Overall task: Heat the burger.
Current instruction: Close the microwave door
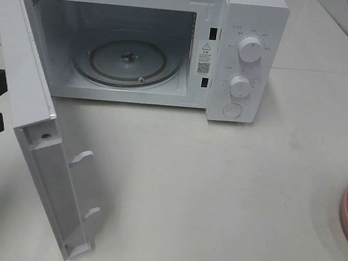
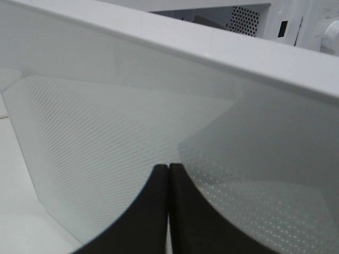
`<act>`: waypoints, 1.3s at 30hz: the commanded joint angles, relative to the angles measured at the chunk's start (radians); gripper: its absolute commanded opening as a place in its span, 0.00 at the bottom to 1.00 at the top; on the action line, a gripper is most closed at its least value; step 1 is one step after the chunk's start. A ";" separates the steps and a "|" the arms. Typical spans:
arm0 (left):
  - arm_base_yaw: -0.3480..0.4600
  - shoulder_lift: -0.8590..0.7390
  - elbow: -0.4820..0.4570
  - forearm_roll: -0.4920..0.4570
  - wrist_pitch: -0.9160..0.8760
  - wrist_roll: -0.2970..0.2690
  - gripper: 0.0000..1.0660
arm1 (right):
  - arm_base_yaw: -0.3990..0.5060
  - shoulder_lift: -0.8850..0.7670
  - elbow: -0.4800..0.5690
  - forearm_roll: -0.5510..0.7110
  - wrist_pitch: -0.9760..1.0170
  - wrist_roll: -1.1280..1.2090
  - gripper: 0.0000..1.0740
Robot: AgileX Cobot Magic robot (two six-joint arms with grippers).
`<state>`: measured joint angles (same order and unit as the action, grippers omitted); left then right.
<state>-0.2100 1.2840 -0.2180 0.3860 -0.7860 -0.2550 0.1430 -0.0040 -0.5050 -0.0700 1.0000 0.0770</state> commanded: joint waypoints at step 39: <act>-0.547 0.486 -0.502 -0.658 -0.033 0.324 0.00 | -0.003 -0.027 0.003 0.002 -0.003 -0.012 0.71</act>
<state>-0.7510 1.7720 -0.7110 -0.2580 -0.8150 0.0660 0.1430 -0.0040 -0.5050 -0.0700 1.0000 0.0770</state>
